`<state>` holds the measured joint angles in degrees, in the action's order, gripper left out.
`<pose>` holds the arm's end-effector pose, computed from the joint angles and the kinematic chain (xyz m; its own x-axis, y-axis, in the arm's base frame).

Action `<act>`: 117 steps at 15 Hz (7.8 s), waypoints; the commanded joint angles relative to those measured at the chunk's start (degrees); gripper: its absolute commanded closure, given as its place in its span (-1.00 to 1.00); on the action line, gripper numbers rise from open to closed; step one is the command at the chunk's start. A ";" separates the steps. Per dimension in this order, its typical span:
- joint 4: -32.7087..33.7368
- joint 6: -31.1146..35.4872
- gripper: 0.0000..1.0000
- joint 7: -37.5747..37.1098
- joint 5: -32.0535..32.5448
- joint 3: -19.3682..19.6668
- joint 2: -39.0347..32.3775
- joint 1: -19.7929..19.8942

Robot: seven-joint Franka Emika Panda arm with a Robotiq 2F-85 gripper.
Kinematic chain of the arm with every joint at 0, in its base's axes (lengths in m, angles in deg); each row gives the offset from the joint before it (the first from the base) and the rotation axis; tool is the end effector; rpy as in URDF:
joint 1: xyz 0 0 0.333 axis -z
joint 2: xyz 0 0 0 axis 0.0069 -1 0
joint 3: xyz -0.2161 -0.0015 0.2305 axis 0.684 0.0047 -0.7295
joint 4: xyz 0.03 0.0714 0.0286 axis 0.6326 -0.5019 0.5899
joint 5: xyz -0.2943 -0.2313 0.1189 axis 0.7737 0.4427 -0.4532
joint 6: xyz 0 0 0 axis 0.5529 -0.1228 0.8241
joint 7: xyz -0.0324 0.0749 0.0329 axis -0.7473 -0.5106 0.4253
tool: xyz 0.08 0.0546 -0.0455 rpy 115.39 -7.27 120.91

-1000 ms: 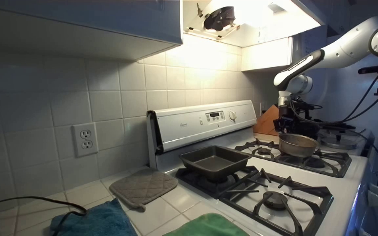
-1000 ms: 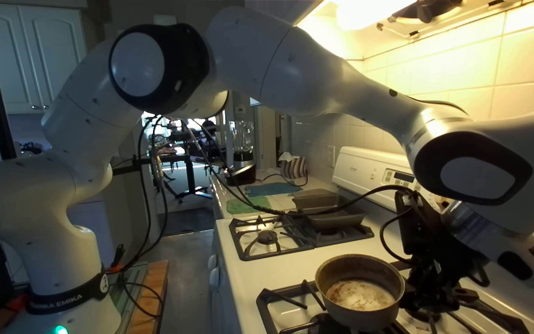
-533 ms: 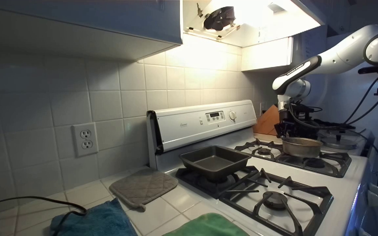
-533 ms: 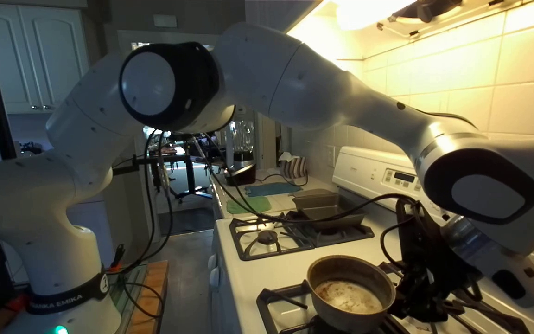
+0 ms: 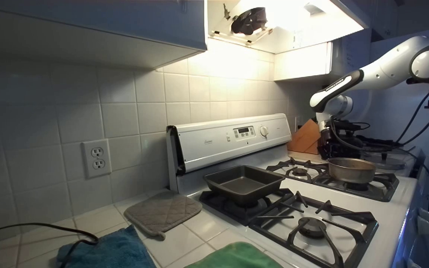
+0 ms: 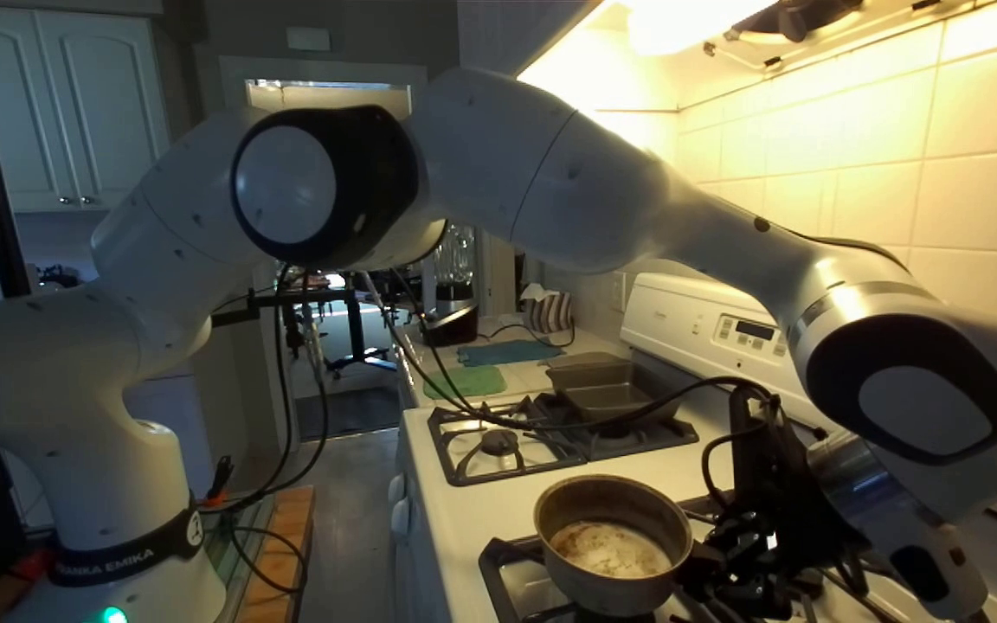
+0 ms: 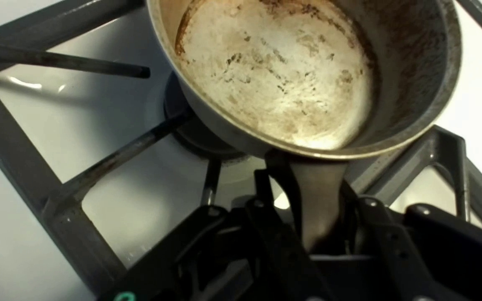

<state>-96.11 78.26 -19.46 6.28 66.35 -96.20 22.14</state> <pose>0.6342 -0.2752 0.2120 0.6972 -0.4078 -0.5896 -0.6045 -0.7765 -0.1777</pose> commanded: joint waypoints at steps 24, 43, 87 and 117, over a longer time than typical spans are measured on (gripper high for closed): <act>2.93 -6.05 -0.41 -1.18 2.47 2.89 1.54 -2.50; 2.59 -5.24 0.89 -1.76 4.60 7.53 2.26 -4.43; -35.31 39.74 -1.00 -22.77 13.25 16.76 27.52 -8.19; -25.01 50.74 -1.00 -21.45 11.96 14.49 15.83 -1.85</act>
<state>-125.10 128.88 -41.37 17.66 81.98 -77.35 18.65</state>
